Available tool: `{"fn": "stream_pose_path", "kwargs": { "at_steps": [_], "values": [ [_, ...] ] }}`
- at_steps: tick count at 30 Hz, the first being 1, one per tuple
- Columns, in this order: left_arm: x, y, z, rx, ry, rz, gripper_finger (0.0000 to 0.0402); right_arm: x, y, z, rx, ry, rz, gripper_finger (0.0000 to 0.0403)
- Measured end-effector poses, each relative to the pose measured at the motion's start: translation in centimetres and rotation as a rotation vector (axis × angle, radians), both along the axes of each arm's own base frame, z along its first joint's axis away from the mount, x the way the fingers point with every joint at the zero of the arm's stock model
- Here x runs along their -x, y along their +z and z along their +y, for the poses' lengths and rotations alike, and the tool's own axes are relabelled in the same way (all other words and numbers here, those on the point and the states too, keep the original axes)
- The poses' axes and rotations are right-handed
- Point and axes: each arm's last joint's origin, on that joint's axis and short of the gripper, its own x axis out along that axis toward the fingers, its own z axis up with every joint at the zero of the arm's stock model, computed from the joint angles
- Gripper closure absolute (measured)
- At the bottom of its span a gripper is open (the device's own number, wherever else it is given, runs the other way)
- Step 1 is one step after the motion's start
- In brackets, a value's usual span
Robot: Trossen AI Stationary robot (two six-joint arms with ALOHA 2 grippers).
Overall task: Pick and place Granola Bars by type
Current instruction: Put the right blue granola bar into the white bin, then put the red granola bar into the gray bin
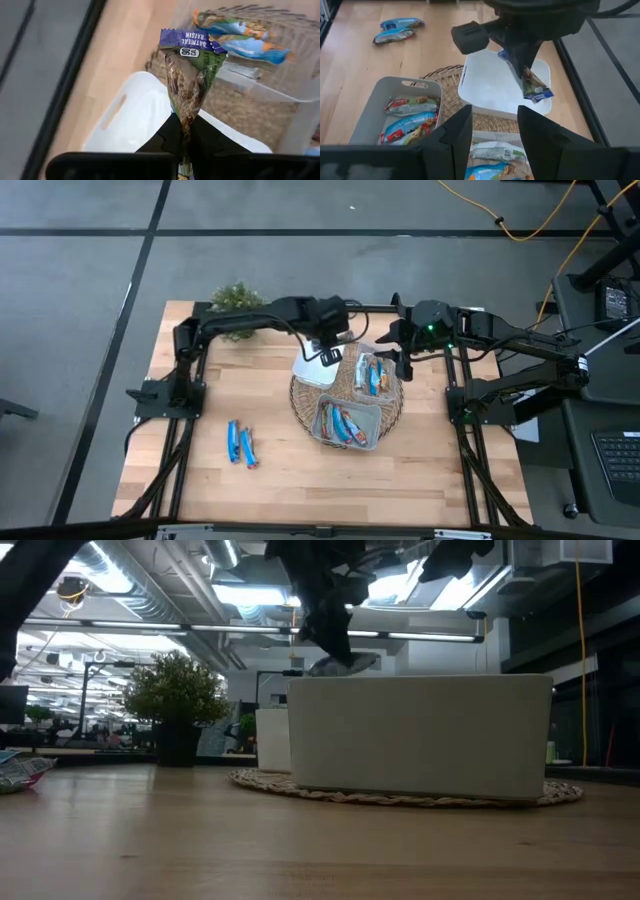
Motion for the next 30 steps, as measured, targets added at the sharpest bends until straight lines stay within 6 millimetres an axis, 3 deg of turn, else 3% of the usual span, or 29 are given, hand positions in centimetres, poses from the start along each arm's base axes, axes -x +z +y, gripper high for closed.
{"fn": "stream_pose_path", "kwargs": {
  "at_steps": [10,19,24,30],
  "values": [
    [-0.3,-0.8,0.5,-0.035,0.013,0.031,0.0366,0.3,-0.3,0.1,-0.008,0.001,0.043,0.0243],
    [1.0,0.6,0.4,-0.071,0.002,0.072,0.0268,0.3,-0.3,0.1,-0.004,0.003,0.043,0.0243],
    [3.2,4.8,-1.5,-0.078,-0.025,0.049,0.0223,0.3,-0.3,0.0,-0.003,0.002,0.042,0.0243],
    [8.2,11.0,-6.2,-0.117,-0.145,-0.041,0.0217,0.2,-0.3,0.0,0.002,0.004,0.036,0.0243]
  ]
}}
